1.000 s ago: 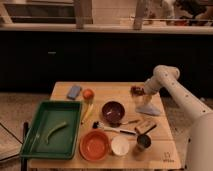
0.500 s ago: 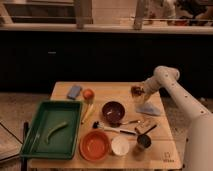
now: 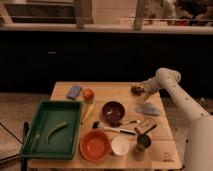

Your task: Place grapes in red bowl

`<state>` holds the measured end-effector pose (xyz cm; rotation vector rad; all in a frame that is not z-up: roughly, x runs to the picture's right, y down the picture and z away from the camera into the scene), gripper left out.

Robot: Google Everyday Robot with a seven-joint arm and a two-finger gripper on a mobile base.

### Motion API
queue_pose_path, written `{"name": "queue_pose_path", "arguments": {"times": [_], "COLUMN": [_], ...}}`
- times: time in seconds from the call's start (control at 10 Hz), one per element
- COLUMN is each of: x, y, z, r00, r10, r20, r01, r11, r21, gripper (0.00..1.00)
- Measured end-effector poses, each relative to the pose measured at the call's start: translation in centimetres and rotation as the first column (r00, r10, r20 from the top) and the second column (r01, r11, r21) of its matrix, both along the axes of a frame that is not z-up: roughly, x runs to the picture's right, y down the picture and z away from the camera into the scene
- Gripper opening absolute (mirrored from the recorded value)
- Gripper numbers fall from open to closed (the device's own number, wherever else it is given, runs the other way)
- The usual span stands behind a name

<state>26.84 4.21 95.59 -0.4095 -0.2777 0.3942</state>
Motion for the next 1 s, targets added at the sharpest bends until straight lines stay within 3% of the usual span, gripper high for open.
{"name": "queue_pose_path", "arguments": {"times": [0.3, 0.5, 1.0], "x": [1.0, 1.7, 2.3], "y": [-0.1, -0.2, 0.2], "z": [0.7, 1.0, 1.7], "r00": [0.996, 0.992, 0.981], "r10": [0.085, 0.129, 0.190], "r20": [-0.001, 0.007, 0.036], "r01": [-0.085, -0.129, -0.188], "r11": [0.9963, 0.9914, 0.9803], "r21": [-0.012, -0.023, -0.061], "gripper": [0.80, 0.73, 0.21]}}
